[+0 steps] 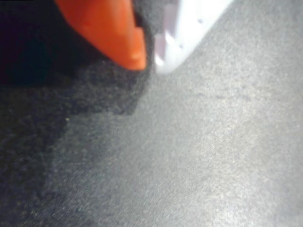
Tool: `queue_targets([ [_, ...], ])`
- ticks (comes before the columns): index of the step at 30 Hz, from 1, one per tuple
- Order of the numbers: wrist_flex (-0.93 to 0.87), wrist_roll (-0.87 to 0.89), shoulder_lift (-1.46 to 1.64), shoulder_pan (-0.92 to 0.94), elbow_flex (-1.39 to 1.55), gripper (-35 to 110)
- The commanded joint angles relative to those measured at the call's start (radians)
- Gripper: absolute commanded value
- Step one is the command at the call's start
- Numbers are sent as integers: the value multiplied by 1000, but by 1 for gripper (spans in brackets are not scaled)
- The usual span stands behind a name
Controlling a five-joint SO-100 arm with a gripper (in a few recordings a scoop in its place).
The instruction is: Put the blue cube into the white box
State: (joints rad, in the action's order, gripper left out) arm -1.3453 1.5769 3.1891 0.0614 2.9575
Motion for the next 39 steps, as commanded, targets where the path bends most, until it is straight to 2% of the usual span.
queue_targets([
  [1, -3, 5, 6, 0, -3, 0],
  [18, -3, 8, 6, 0, -3, 0],
  [26, 60, -21, 3, -8, -66, 0],
  [33, 107, -156, -491, 46, -465, 0],
  [39, 239, -265, -862, 80, -701, 0],
])
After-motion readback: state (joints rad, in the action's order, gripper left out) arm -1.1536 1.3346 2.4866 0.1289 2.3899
